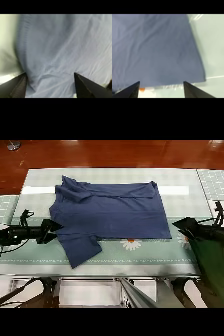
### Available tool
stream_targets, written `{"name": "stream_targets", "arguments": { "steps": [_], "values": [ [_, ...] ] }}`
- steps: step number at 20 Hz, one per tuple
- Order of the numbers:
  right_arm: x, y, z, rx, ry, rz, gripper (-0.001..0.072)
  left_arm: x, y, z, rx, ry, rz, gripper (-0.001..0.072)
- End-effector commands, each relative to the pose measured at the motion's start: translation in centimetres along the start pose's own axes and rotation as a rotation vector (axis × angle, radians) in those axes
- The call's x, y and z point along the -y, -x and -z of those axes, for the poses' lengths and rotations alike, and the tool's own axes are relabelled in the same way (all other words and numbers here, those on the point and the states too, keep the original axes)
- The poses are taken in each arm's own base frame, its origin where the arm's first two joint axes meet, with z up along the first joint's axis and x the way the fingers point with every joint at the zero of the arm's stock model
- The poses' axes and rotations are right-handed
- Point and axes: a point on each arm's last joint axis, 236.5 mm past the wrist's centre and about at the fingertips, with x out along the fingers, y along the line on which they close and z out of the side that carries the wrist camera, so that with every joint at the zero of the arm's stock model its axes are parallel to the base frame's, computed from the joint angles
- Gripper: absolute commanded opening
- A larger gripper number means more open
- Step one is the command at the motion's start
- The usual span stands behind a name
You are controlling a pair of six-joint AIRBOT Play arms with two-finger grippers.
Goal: Fold the shirts.
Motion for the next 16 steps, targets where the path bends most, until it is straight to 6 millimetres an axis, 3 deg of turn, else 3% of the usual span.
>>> {"name": "stream_targets", "arguments": {
  "steps": [1,2,3,7,10,14,16],
  "values": [
    [2.4,0.9,-3.6,0.122,-0.086,0.091,0.0621,0.5,-0.9,0.9,-0.034,-0.054,-0.015,0.0689],
    [3.1,0.9,-3.8,0.114,-0.097,0.116,0.0621,0.6,-0.9,1.0,-0.037,-0.055,-0.015,0.0533],
    [3.8,0.7,-3.3,0.087,-0.100,0.138,0.0621,0.5,-0.9,1.0,-0.035,-0.057,-0.014,0.0038],
    [7.0,-0.1,0.9,-0.123,-0.117,0.239,0.0621,1.3,-0.2,-0.3,-0.004,-0.084,-0.003,0.0024],
    [6.3,-1.7,1.6,-0.180,-0.141,0.187,0.0621,1.9,0.1,-0.9,0.006,-0.099,0.003,0.0024],
    [6.3,-4.4,4.6,-0.344,-0.092,0.207,0.0621,1.9,0.2,-0.9,0.008,-0.100,0.003,0.0024],
    [6.1,-5.8,5.0,-0.366,-0.088,0.214,0.0621,1.9,0.2,-0.9,0.008,-0.100,0.003,0.0024]
  ]
}}
